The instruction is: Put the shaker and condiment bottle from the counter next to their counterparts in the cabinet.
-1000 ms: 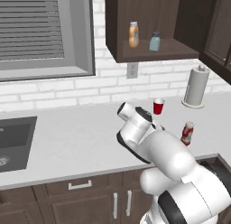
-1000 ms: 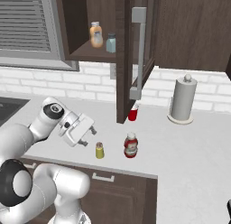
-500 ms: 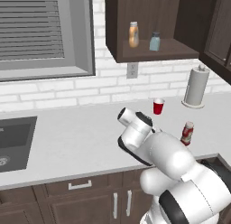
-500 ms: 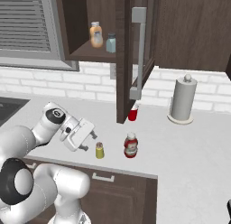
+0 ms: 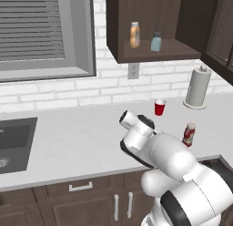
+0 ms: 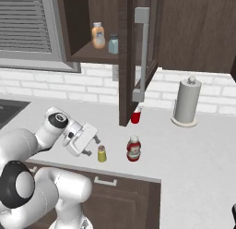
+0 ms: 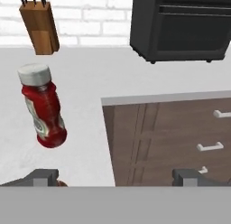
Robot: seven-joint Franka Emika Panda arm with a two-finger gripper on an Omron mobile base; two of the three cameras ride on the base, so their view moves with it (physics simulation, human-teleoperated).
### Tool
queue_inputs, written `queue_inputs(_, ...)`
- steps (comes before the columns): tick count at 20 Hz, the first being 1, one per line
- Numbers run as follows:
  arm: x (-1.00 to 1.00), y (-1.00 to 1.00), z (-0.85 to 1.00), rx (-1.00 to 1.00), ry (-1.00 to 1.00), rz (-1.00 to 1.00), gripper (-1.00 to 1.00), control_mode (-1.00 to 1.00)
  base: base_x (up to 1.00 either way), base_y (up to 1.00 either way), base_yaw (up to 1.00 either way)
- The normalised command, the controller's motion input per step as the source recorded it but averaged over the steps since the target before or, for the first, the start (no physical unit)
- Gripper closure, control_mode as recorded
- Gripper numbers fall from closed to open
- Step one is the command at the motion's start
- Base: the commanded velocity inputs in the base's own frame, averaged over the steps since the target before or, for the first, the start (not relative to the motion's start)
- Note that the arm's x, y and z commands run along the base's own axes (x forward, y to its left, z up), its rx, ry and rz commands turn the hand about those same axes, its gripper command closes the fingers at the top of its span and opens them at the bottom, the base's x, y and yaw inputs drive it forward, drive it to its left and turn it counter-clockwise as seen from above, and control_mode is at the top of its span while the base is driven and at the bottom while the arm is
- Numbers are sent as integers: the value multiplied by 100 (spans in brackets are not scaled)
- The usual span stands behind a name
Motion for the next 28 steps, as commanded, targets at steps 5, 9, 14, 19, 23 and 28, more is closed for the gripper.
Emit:
queue_inputs(5, 15, -10, 0, 0, 0, 0, -100, -100, 0, 0, 0)
queue_inputs(9, 28, -6, 0, 0, 0, 0, -100, -100, 0, 0, 0)
queue_inputs(14, 9, 0, -11, 0, 0, 0, -100, -100, 0, 0, 0)
queue_inputs(19, 0, 0, -21, 0, 0, 0, -100, -100, 0, 0, 0)
queue_inputs(23, 9, 0, -4, 0, 0, 0, -100, -100, 0, 0, 0)
queue_inputs(28, 21, 0, 0, 0, 0, 0, -100, -100, 0, 0, 0)
